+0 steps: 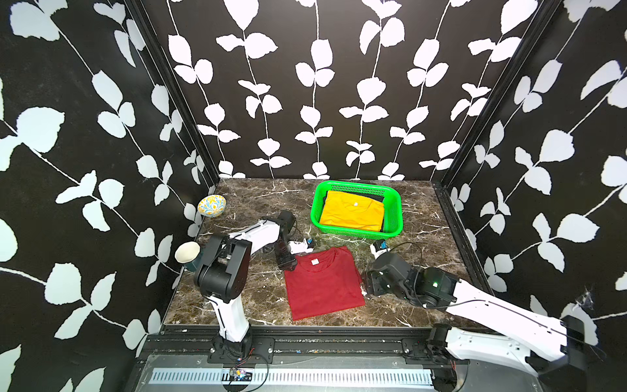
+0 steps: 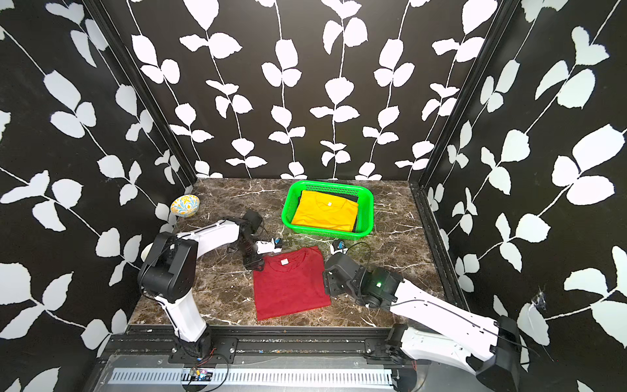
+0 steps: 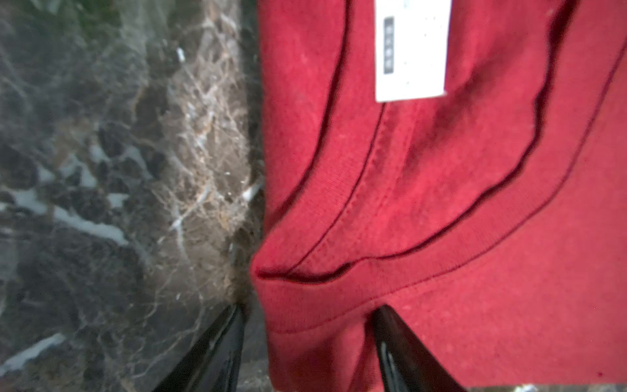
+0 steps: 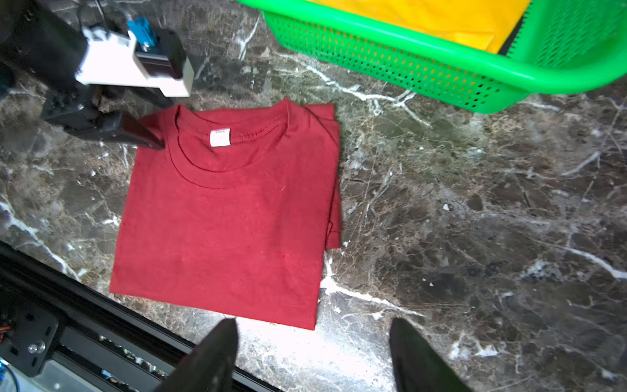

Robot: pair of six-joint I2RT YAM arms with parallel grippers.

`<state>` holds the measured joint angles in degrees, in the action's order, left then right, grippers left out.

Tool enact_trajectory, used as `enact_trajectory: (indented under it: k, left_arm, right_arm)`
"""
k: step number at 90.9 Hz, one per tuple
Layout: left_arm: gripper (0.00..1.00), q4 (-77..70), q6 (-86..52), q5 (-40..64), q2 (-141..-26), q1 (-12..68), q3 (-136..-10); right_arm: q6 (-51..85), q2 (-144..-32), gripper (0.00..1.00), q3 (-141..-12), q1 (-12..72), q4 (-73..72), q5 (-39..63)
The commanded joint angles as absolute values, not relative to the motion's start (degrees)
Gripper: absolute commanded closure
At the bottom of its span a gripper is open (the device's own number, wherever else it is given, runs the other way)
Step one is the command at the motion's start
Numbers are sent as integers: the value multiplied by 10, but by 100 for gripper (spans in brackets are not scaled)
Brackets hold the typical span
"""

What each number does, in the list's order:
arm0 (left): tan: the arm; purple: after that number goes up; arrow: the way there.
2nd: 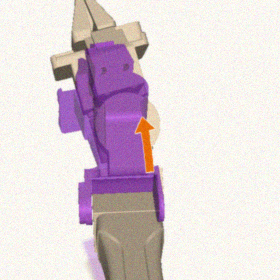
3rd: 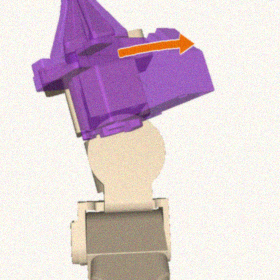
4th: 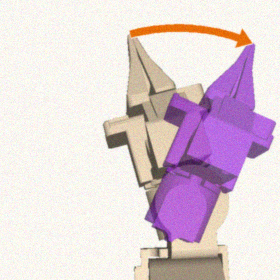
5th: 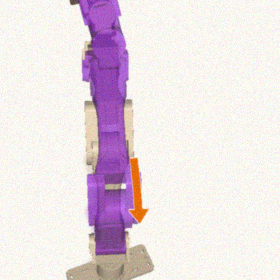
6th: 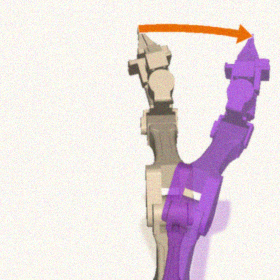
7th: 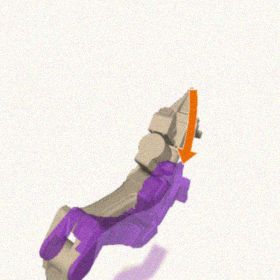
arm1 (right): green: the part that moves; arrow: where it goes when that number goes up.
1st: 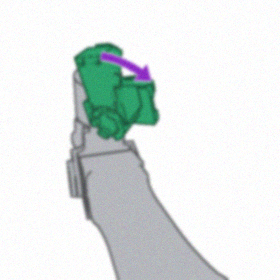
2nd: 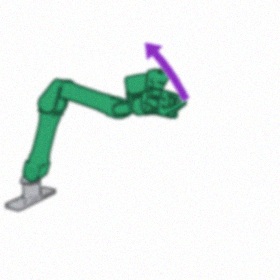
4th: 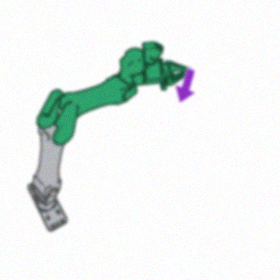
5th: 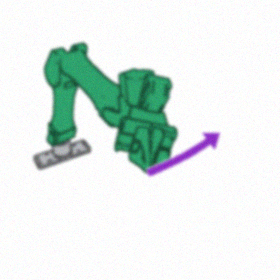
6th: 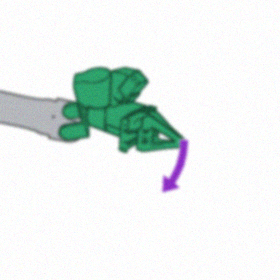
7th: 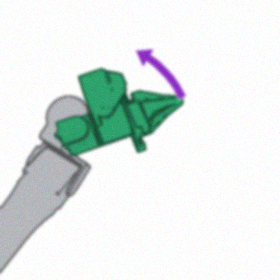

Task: Put the folded t-shirts into the basket
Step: Move the T-shirt to the center of the board, then pick up the T-shirt from the center of the board.

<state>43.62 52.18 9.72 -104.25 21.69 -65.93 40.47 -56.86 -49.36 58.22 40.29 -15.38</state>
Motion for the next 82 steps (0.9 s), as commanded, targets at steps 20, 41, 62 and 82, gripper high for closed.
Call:
enact_trajectory:
  k: [20, 41, 62, 82]
  left_arm:
    - [87, 510, 537, 130, -1069, 216, -659]
    - [100, 526, 522, 168, -976, 217, -606]
    - [100, 439, 517, 83, -847, 244, -496]
    - [100, 404, 504, 29, -770, 338, -452]
  right_arm:
    - [431, -659, 19, -564, 580, 444, -177]
    - [539, -763, 21, -628, 572, 440, -129]
    - [728, -846, 23, -636, 530, 415, -55]
    - [809, -957, 24, -693, 525, 348, 43]
